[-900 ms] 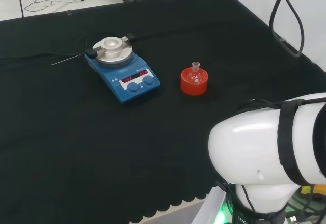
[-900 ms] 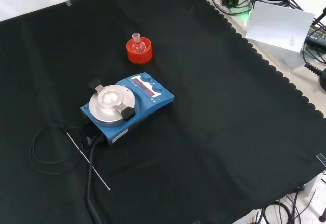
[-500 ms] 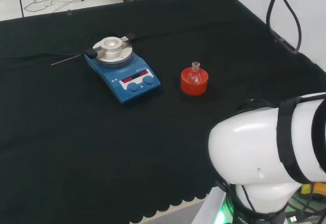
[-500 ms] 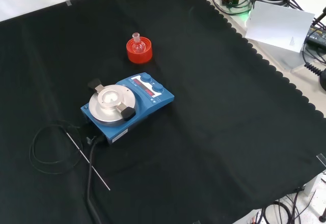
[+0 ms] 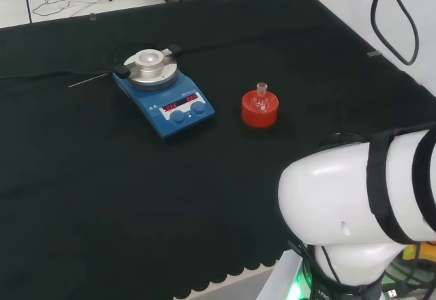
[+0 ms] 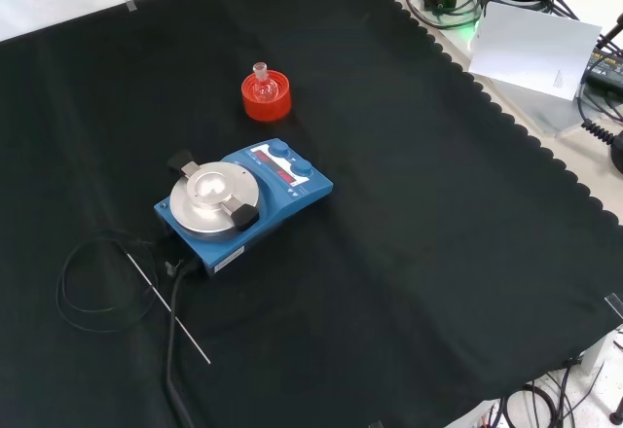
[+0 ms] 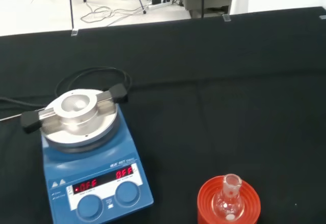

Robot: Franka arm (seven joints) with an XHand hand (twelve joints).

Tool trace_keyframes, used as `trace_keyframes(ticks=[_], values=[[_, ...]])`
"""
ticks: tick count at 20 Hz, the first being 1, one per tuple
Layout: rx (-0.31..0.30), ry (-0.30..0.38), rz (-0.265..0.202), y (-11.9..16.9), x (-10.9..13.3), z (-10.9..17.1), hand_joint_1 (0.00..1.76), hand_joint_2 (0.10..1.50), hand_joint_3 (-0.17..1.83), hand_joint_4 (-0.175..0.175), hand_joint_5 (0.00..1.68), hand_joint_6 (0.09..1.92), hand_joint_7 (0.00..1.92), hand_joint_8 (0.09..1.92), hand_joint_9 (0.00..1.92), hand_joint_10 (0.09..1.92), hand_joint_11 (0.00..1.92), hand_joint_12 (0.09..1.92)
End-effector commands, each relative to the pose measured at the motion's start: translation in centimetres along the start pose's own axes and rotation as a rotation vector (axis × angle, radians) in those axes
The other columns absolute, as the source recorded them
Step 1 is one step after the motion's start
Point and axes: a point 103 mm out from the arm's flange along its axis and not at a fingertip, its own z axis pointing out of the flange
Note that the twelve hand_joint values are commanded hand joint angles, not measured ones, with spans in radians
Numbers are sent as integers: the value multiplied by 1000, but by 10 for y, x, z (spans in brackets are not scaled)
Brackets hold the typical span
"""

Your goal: Pick up the round-bottom flask.

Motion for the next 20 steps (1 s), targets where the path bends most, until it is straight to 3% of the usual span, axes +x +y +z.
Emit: trace_keyframes(ticks=[1, 11, 20], values=[[39, 9, 92, 48, -36, 49, 124, 1314, 283, -11, 370, 322, 109, 564, 233, 656, 0, 1390], [64, 24, 124, 89, -45, 125, 355, 1228, 230, -14, 431, 366, 164, 578, 300, 662, 44, 1398], [116, 65, 156, 90, -64, 208, 483, 1135, 222, -19, 472, 365, 190, 588, 347, 668, 75, 1399]])
